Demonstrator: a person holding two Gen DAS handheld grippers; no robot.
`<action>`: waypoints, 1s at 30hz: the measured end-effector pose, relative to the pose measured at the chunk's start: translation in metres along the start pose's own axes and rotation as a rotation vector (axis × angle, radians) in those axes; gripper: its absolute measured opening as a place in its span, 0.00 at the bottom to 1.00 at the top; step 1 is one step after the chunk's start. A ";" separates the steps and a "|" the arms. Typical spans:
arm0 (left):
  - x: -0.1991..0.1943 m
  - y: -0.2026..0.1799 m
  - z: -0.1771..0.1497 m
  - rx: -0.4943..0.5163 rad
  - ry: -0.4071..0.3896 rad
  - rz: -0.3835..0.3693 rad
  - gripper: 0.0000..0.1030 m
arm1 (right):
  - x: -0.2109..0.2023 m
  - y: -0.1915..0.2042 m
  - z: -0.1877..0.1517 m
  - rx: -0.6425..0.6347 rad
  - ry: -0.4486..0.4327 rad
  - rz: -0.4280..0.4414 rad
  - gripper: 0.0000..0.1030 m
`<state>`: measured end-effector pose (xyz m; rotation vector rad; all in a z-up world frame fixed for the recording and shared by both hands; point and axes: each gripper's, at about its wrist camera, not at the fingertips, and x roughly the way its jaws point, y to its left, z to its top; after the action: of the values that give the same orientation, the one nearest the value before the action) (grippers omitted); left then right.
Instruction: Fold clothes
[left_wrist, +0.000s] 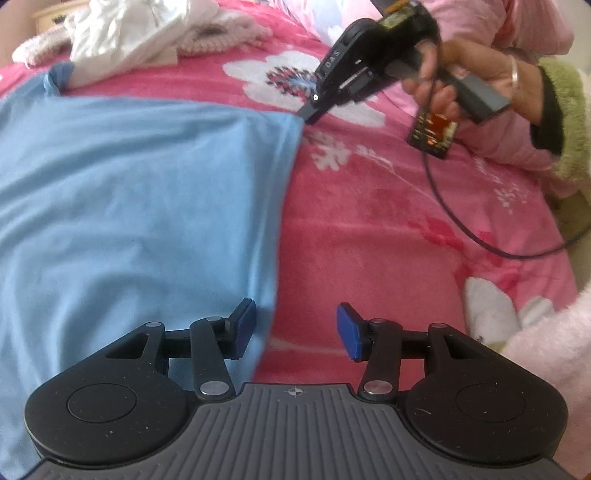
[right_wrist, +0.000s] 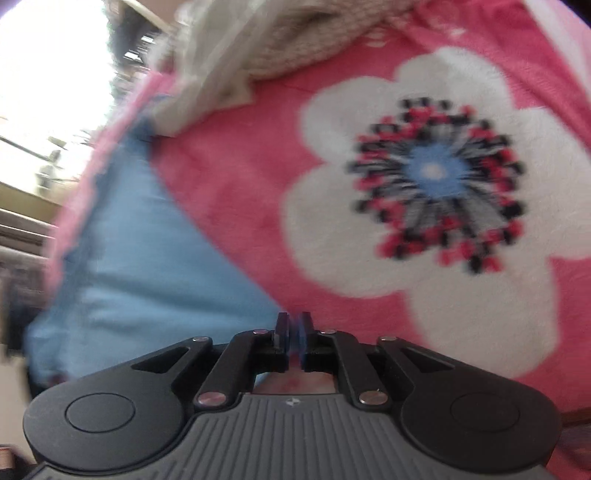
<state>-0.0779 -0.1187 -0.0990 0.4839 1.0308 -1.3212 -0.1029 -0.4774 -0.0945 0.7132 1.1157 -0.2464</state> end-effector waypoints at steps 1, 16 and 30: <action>-0.002 -0.001 -0.003 0.001 0.010 -0.007 0.47 | -0.001 0.000 0.000 -0.021 -0.012 -0.049 0.07; -0.047 0.037 -0.072 -0.278 0.036 0.004 0.47 | 0.026 0.157 -0.141 -1.059 0.058 0.230 0.14; -0.063 0.042 -0.105 -0.323 -0.053 -0.209 0.52 | -0.013 0.192 -0.146 -1.078 0.165 0.307 0.18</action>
<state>-0.0688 0.0103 -0.1098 0.0992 1.2487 -1.3096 -0.1155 -0.2416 -0.0425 -0.0778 1.0860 0.6574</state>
